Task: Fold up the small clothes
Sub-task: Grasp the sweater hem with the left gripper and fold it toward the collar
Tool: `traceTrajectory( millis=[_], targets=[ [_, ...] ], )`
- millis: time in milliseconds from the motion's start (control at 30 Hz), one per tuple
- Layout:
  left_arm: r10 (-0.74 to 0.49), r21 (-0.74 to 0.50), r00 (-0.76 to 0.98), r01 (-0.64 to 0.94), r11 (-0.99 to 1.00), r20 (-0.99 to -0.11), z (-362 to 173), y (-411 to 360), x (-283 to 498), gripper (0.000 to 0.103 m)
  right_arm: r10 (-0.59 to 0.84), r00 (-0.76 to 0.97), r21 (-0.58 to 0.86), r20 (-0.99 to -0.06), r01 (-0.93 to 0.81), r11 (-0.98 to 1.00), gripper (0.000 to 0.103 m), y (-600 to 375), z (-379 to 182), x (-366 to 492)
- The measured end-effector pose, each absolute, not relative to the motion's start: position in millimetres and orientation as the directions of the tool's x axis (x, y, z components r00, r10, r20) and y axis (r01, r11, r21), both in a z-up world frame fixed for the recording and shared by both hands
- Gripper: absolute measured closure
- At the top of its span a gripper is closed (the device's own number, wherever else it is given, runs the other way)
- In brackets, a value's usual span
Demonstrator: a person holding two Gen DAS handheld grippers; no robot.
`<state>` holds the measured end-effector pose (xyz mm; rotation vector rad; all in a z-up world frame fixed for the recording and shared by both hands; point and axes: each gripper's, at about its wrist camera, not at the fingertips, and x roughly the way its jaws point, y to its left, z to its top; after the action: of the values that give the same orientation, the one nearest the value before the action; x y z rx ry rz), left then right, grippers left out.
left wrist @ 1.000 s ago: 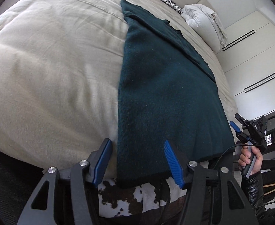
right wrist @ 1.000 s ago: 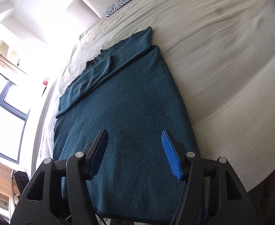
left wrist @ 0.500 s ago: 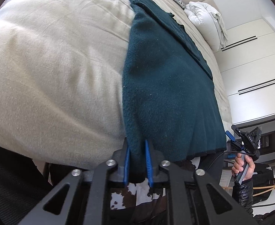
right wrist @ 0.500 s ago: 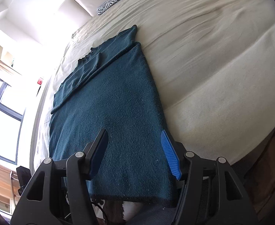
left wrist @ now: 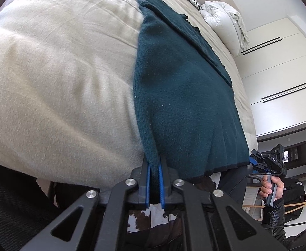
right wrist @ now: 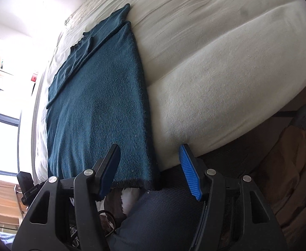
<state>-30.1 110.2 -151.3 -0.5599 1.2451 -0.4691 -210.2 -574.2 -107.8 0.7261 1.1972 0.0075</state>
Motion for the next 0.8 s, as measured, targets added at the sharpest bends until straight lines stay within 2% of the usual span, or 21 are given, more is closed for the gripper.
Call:
traceTrajectory(
  millis=[167,233,267,400,467,667,800],
  targets=[
    [-0.618,-0.632,0.261,0.035,0.774,-0.742,-152,109,-31,0.095,0.454,0.342,0.559,-0.823,0.341,0.756,0.047,-564,-116,-208],
    [-0.620,-0.635,0.264,0.038,0.772,-0.739,-151,109,-31,0.096,0.463,0.337,0.565,-0.820,0.342,0.751,0.052,-561,-119,-208],
    [-0.621,-0.635,0.265,0.041,0.772,-0.738,-150,110,-31,0.096,0.469,0.335,0.569,-0.817,0.345,0.746,0.056,-561,-121,-208],
    [-0.625,-0.636,0.265,0.054,0.770,-0.734,-146,110,-32,0.096,0.457,0.329,0.558,-0.826,0.363,0.746,0.089,-561,-127,-211],
    [-0.628,-0.635,0.266,0.067,0.769,-0.732,-143,109,-32,0.096,0.458,0.344,0.565,-0.820,0.360,0.742,0.095,-562,-125,-214],
    [-0.656,-0.662,0.300,0.097,0.743,-0.693,-126,115,-32,0.097,0.470,0.415,0.606,-0.779,0.304,0.735,0.098,-561,-103,-211],
    [-0.710,-0.719,0.347,0.127,0.683,-0.613,-106,122,-29,0.097,0.498,0.506,0.673,-0.704,0.253,0.695,0.098,-563,-76,-201]
  ],
)
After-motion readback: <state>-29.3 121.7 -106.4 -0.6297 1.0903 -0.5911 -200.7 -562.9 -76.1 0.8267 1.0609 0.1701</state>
